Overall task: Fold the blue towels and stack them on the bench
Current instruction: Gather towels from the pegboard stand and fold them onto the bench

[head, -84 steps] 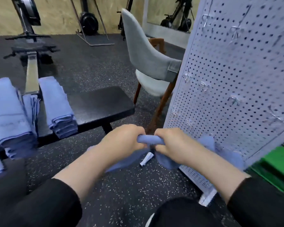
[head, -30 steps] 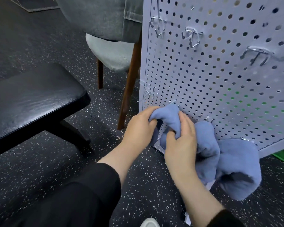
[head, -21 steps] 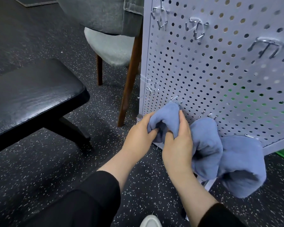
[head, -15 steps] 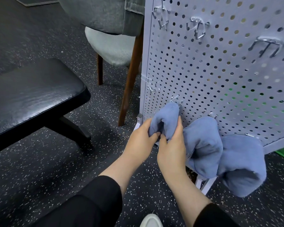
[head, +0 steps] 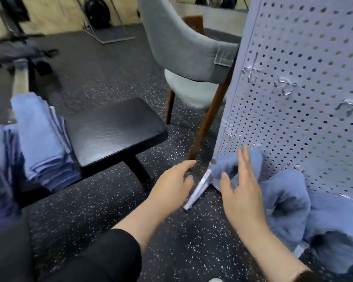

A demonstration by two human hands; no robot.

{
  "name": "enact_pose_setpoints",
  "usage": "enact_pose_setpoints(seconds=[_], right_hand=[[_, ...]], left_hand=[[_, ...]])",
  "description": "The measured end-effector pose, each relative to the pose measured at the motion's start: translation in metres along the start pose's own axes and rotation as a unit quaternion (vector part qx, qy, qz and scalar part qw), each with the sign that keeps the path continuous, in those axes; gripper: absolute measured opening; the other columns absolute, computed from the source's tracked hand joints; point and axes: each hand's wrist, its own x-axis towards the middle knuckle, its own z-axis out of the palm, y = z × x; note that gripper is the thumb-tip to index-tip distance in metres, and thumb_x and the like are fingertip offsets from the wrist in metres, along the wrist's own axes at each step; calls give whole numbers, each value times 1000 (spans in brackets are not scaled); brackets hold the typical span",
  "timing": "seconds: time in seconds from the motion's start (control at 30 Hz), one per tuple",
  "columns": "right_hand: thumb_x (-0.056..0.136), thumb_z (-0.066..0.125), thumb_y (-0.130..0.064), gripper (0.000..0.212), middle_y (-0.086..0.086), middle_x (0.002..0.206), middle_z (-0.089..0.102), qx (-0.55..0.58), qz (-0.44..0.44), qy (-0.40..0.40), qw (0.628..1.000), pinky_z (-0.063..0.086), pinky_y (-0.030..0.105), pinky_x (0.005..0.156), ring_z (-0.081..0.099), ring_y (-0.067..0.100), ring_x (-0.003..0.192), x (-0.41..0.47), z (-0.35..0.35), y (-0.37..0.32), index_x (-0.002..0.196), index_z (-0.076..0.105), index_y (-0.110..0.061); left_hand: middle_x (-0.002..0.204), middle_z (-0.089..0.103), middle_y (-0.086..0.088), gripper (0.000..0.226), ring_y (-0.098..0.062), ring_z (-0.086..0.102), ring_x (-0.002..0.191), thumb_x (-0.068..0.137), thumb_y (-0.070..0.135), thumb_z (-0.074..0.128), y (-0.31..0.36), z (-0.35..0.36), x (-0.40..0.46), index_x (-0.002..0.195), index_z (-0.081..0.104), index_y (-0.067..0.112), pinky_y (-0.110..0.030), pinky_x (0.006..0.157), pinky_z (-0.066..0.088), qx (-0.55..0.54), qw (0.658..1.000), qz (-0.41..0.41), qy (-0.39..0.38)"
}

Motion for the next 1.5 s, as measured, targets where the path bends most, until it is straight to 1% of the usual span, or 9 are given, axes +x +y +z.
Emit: enact_pose_setpoints(seconds=[0.1,0.2,0.4,0.57,0.97,1.13,1.23,1.33,1.5], right_hand=[[103,53,-26,49,-31,159,25,-6,-83,-81,993,21,10,108,28,-10,141,8,0,-59,151,45,-31],[101,56,-32,37,-29,150,44,-23,-163,-141,976,34,23,109,46,2,137,9,10,-126,139,58,-34],[102,56,-36,40,-14,145,56,-70,-274,-233,930,38,24,108,52,9,132,-28,61,-249,141,59,-29],[101,58,-37,49,-3,150,54,-136,-295,-283,902,41,33,109,50,18,136,-44,134,-297,148,51,-22],[97,59,-49,51,10,127,51,-317,-285,-260,867,44,47,97,51,33,121,-8,264,-290,123,47,-7],[102,53,-24,17,16,111,60,-305,-305,-206,878,44,41,85,59,35,103,-6,274,-284,104,47,-8],[99,47,-11,3,18,108,65,-297,-311,-183,884,40,39,78,59,36,96,5,270,-288,97,46,-11],[95,44,-10,19,20,111,65,-234,-320,-123,910,44,43,79,61,42,101,32,241,-311,110,57,-8],[92,45,-13,31,16,113,68,-216,-389,-73,893,49,44,81,59,39,102,74,139,-379,116,64,-16]], left_hand=[[145,55,12,41,-10,52,130,105,26,47,-9,-71,-38,144,50,34,-23,106,38,51,996,-7,66],[137,62,7,34,-15,56,126,104,25,48,-22,-138,-82,137,58,28,-29,102,43,97,983,-25,154],[125,67,2,28,-22,60,116,103,29,50,-74,-215,-175,125,66,23,-39,93,50,133,948,-109,269],[118,63,5,27,-20,57,110,104,32,44,-109,-233,-213,120,65,24,-38,85,49,155,941,-149,263],[105,62,1,27,-25,56,102,103,34,44,-149,-243,-207,111,66,20,-39,80,46,202,934,-117,269],[107,63,1,28,-25,56,101,103,34,42,-149,-247,-197,109,66,19,-39,79,45,191,932,-116,285],[106,64,0,28,-27,55,100,103,31,42,-146,-248,-191,106,65,17,-39,81,44,185,929,-112,300],[108,64,-2,27,-28,55,104,103,30,43,-138,-246,-186,108,66,16,-40,85,43,177,928,-89,315],[125,66,-2,35,-30,58,116,101,27,54,-108,-244,-175,134,59,18,-47,96,47,123,899,-7,419]])
